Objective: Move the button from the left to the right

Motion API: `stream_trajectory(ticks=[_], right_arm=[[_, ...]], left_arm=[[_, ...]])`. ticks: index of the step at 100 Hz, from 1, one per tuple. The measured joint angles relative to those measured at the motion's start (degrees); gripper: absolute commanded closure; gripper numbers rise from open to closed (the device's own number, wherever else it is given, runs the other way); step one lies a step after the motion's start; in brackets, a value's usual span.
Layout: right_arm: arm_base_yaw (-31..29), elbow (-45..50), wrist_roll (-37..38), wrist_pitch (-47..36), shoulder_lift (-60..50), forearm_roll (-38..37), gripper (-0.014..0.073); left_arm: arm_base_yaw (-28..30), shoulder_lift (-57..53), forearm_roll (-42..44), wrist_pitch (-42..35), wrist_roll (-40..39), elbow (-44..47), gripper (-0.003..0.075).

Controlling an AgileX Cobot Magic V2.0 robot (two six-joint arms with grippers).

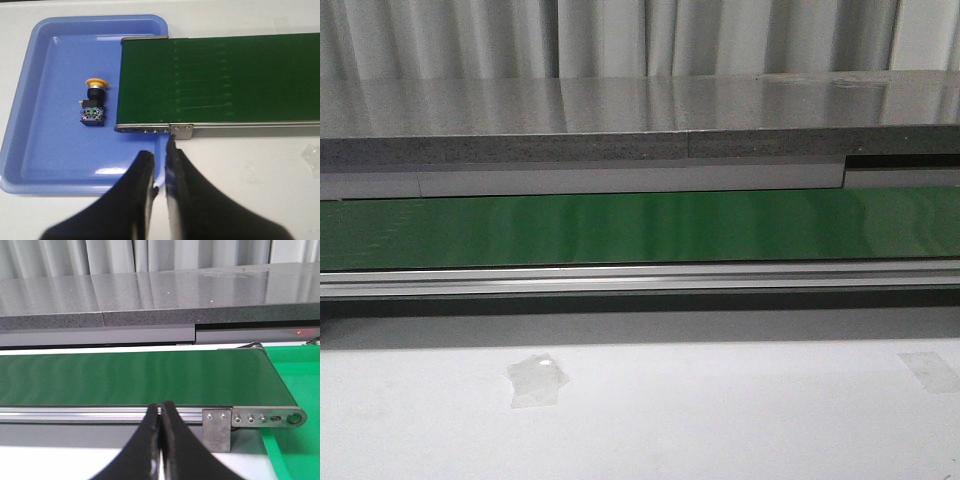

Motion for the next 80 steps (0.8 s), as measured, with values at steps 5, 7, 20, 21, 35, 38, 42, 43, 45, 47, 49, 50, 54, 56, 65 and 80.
stream_trajectory(ticks=[5, 7, 20, 21, 35, 38, 42, 43, 45, 47, 49, 50, 54, 56, 65, 80], right_arm=[[0.0, 0.0, 0.0, 0.0, 0.0, 0.0, 0.0662], [0.0, 0.0, 0.0, 0.0, 0.0, 0.0, 0.0662], [0.0, 0.0, 0.0, 0.0, 0.0, 0.0, 0.0662], [0.0, 0.0, 0.0, 0.0, 0.0, 0.0, 0.0662], [0.0, 0.0, 0.0, 0.0, 0.0, 0.0, 0.0662], [0.0, 0.0, 0.0, 0.0, 0.0, 0.0, 0.0662], [0.0, 0.0, 0.0, 0.0, 0.0, 0.0, 0.0662], [0.0, 0.0, 0.0, 0.0, 0.0, 0.0, 0.0662], [0.0, 0.0, 0.0, 0.0, 0.0, 0.0, 0.0662], [0.0, 0.0, 0.0, 0.0, 0.0, 0.0, 0.0662], [0.0, 0.0, 0.0, 0.0, 0.0, 0.0, 0.0662], [0.0, 0.0, 0.0, 0.0, 0.0, 0.0, 0.0662], [0.0, 0.0, 0.0, 0.0, 0.0, 0.0, 0.0662], [0.0, 0.0, 0.0, 0.0, 0.0, 0.0, 0.0662], [0.0, 0.0, 0.0, 0.0, 0.0, 0.0, 0.0662], [0.0, 0.0, 0.0, 0.0, 0.0, 0.0, 0.0662]], left_arm=[[0.0, 0.0, 0.0, 0.0, 0.1, 0.0, 0.0386], [0.0, 0.0, 0.0, 0.1, 0.2, 0.0, 0.0334], [0.0, 0.0, 0.0, 0.1, 0.2, 0.0, 0.0039], [0.0, 0.0, 0.0, 0.1, 0.2, 0.0, 0.0019], [0.0, 0.0, 0.0, 0.1, 0.2, 0.0, 0.0041], [0.0, 0.0, 0.0, 0.1, 0.2, 0.0, 0.0052], [0.0, 0.0, 0.0, 0.1, 0.2, 0.0, 0.0065], [0.0, 0.0, 0.0, 0.1, 0.2, 0.0, 0.0071], [0.0, 0.0, 0.0, 0.1, 0.2, 0.0, 0.0081], [0.0, 0.0, 0.0, 0.1, 0.2, 0.0, 0.0085], [0.0, 0.0, 0.0, 0.1, 0.2, 0.0, 0.0093], [0.0, 0.0, 0.0, 0.1, 0.2, 0.0, 0.0096], [0.0, 0.0, 0.0, 0.0, 0.2, 0.0, 0.0111], [0.0, 0.0, 0.0, -0.2, 0.2, 0.0, 0.0118], [0.0, 0.0, 0.1, -1.2, -0.7, 0.0, 0.0147], [0.0, 2.3, 3.1, -2.4, -4.4, -1.8, 0.0152]])
